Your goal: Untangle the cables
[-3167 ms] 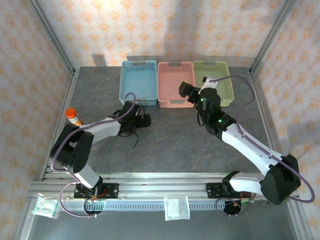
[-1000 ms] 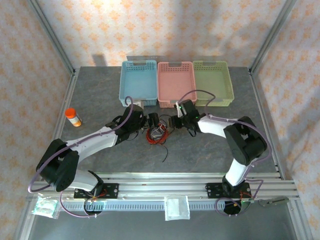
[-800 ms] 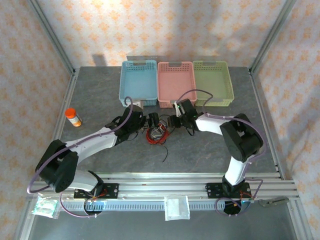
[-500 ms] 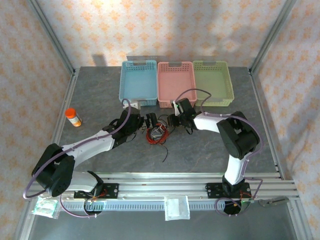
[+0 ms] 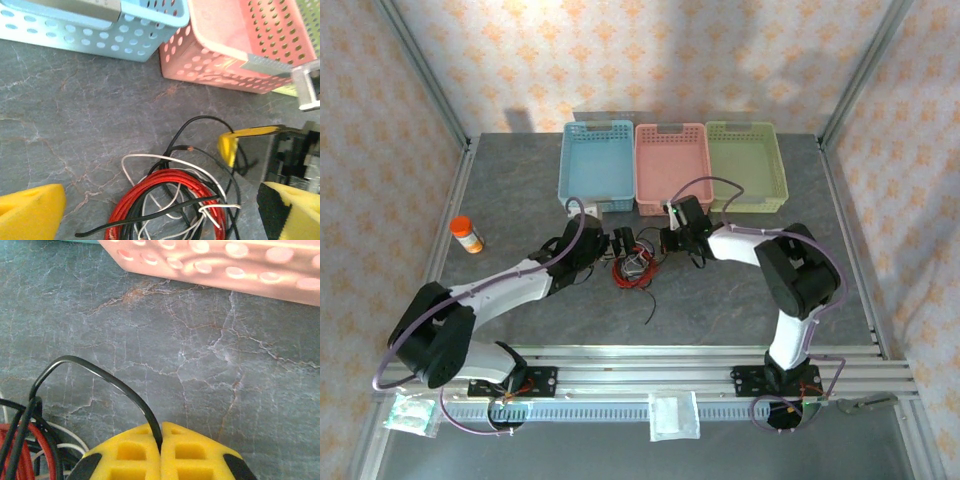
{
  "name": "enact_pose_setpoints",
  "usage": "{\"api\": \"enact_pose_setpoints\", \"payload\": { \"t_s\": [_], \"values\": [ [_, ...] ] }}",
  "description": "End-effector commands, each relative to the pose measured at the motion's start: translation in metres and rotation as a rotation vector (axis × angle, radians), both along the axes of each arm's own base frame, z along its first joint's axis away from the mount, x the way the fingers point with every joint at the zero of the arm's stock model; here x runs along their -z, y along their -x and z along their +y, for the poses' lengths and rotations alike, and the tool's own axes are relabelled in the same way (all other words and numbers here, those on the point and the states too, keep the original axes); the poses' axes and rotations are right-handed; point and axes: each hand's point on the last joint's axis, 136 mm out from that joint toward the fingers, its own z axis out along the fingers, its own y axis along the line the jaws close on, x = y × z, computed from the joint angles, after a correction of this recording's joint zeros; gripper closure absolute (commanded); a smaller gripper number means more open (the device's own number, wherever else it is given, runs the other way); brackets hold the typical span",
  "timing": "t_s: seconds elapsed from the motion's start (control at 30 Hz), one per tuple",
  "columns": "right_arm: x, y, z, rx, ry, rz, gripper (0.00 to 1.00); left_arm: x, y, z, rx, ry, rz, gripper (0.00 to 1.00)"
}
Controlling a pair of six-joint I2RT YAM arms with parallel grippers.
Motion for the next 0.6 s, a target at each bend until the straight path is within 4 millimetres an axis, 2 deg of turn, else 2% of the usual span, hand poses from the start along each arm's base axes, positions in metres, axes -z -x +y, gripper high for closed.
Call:
{"api": "enact_pose_setpoints", "payload": {
  "t_s": [0.0,0.1,0.27,0.57],
  "values": [
    [-0.027,0.0,0.0,0.009,-0.04,-0.052,1.0,0.003,-0.006,0.003,-0.016,-0.023,0.006,0.01],
    [-0.037,0.005,-0.001,0.008,-0.058,-0.06,1.0,0.008,-0.006,0.001,-0.012,-0.022,0.019,0.01],
    [-0.052,0.014,0.001,-0.003,-0.098,-0.063,1.0,0.013,-0.008,-0.014,0.034,-0.022,0.026,0.01],
    [-0.064,0.022,-0.004,0.005,-0.117,-0.071,1.0,0.006,-0.017,-0.049,0.088,-0.029,-0.007,0.01]
  ]
}}
